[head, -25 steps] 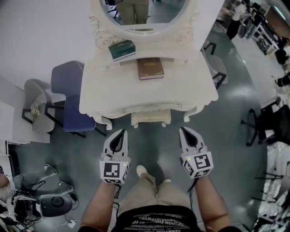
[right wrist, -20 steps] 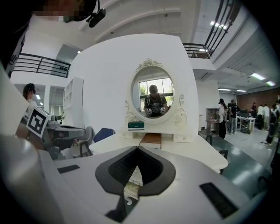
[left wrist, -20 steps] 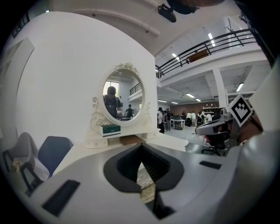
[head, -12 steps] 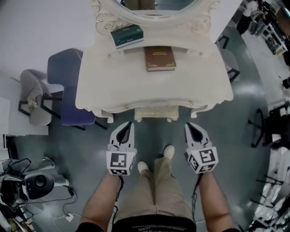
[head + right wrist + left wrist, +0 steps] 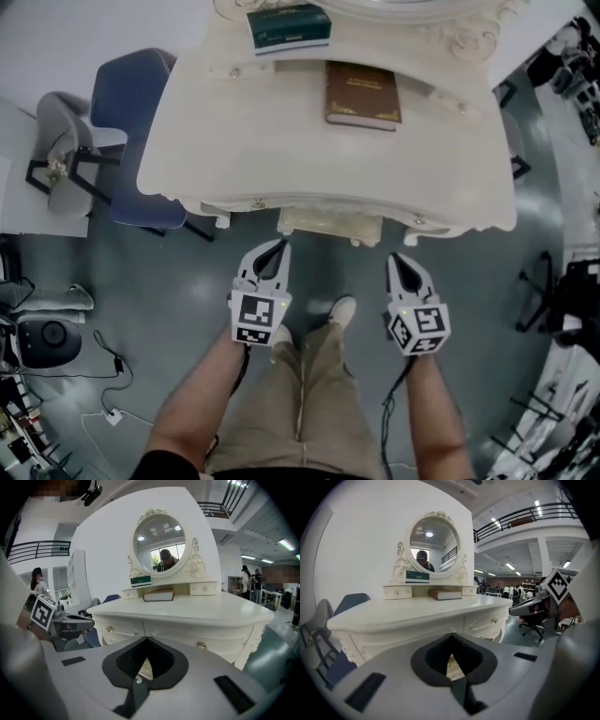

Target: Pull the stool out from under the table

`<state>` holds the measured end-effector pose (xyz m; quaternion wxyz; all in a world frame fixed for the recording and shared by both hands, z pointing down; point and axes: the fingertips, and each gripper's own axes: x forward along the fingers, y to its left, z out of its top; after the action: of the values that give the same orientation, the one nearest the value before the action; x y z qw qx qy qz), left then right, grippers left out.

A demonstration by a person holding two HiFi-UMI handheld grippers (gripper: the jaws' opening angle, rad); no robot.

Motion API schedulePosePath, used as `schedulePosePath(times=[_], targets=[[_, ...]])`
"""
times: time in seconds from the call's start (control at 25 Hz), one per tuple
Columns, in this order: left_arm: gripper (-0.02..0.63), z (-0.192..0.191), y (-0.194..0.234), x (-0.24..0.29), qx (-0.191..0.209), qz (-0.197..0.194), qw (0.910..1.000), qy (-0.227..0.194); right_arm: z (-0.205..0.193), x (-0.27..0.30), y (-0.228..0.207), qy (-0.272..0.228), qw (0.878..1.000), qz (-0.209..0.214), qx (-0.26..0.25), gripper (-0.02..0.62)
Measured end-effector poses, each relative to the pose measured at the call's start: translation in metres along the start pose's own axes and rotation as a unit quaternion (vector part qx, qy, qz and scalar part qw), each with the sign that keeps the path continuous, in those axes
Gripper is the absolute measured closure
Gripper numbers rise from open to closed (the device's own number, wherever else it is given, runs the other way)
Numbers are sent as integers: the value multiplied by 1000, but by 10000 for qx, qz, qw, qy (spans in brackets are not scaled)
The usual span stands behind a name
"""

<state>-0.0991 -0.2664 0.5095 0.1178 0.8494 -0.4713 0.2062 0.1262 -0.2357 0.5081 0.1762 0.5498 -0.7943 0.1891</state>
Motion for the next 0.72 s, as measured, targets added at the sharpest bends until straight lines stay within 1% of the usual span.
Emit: schedulePosePath(times=[0.16, 0.24, 0.4, 0.52, 0.72], targets=[[604, -33, 6, 36, 98, 32, 9997, 216, -28, 36, -9, 115, 9999, 13, 50, 594], [604, -48, 7, 51, 85, 24, 9995, 288, -43, 48, -13, 198, 9998, 21, 24, 594], [604, -79, 14, 80, -158, 53, 9988, 454, -70, 72, -26, 335, 9994, 0, 42, 594], [604, -102, 16, 102, -244, 79, 9975, 655, -89, 91, -41, 483, 9988, -22, 107, 594], [604, -133, 10, 139, -408, -113, 9938, 1024, -124, 120, -67, 857, 9960, -199, 161, 594]])
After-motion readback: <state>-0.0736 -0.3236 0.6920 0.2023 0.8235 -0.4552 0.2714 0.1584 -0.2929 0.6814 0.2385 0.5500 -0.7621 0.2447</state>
